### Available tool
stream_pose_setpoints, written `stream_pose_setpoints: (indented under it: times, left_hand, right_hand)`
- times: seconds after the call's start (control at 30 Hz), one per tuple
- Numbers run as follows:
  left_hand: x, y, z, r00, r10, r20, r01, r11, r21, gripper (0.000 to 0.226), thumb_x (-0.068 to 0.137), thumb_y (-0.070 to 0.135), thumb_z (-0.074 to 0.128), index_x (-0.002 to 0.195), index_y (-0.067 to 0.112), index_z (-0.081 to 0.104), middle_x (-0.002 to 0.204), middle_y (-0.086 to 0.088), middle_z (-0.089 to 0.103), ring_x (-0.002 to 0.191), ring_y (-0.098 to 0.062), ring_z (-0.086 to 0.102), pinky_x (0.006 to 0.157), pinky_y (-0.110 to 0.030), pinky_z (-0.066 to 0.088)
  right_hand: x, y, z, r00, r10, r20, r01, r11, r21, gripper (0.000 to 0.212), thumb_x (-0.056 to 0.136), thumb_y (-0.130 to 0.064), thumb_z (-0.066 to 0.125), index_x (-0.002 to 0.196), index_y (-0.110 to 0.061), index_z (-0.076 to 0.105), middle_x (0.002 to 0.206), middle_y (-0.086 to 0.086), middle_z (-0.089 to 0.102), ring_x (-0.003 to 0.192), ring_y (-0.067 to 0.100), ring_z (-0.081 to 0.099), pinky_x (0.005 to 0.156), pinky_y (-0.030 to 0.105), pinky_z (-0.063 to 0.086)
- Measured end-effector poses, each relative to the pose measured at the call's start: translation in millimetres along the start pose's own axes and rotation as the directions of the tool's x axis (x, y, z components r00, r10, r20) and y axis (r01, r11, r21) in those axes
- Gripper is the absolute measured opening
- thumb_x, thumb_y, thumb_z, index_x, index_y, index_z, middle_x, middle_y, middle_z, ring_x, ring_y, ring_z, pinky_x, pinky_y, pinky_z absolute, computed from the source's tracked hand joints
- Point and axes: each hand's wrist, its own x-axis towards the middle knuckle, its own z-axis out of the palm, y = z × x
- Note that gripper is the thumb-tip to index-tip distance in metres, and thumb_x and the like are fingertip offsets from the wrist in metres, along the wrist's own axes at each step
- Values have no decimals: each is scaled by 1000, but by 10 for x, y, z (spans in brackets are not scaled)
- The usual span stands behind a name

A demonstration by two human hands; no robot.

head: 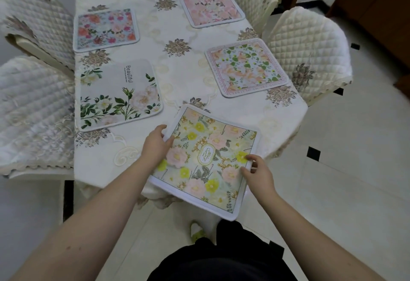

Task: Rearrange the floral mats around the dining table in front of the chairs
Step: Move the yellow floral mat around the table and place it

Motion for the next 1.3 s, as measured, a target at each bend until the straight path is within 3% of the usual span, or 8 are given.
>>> stream_pose_setpoints:
  times: [0.07,0.17,0.37,0.5,0.7,0.87,1.1,1.3]
  left_hand:
    - [-51,-9,-27,998,7,62,-5,999,-32,55,93,27,65,143,22,42,92,6,62,68,-4,58,51,-14,39]
    - [-159,-2,-33,994,25,103,-17,997,-82,52,92,28,66,139,26,46,84,18,58,66,6,56,49,-12,36]
    - [-375,185,-14,998,27,60,-6,950,-314,44,88,33,70,128,33,53,100,6,70,81,-11,69,61,-28,52]
    - [-504,482,9,996,64,64,-29,892,-452,44,88,31,72,127,38,54,94,6,72,76,-14,72,67,-38,59]
    - [-661,1070,193,981,170,97,-100,860,-500,43,90,26,70,126,40,51,92,8,72,71,-6,71,55,-22,55]
    - [-786,1592,562,963,235,134,-140,856,-497,41,90,26,70,125,42,53,90,8,72,73,-5,71,56,-24,57]
    - [-1092,2447,1292,930,279,239,-91,804,-588,36,91,27,68,120,47,58,93,5,74,77,-14,74,53,-28,58]
    - [-1257,3030,1839,896,285,339,-1,767,-642,38,91,24,68,122,44,58,101,-1,75,83,-28,75,61,-41,61]
  right_hand:
    - [-2,-26,-55,1000,-8,-7,8,1000,19,33,89,-14,64,115,-34,61,93,-11,64,75,3,61,51,9,42]
    - [-15,-64,-146,999,-31,-41,34,997,74,35,90,-12,61,115,-37,62,97,-9,66,78,7,63,57,16,47]
    - [-59,-104,-439,993,-49,-111,73,972,223,39,94,-13,60,122,-38,56,110,-4,65,94,18,66,80,41,58]
    - [-107,-100,-755,983,-55,-177,109,943,316,46,93,-9,61,127,-38,51,111,-10,67,97,15,67,79,39,58]
    - [-221,53,-1319,964,-22,-266,131,907,401,45,92,-10,62,130,-35,56,105,-20,68,83,0,69,61,22,56]
    - [-340,305,-1886,955,-12,-297,154,874,461,45,92,-11,63,111,-51,61,98,-12,74,85,6,72,67,30,60]
    - [-507,950,-2850,955,28,-297,153,807,570,47,91,-12,67,130,-36,56,104,0,75,96,21,73,76,43,60]
    - [-567,1396,-3534,939,41,-341,145,851,504,49,93,-16,64,131,-44,53,96,-2,77,88,16,74,66,30,60]
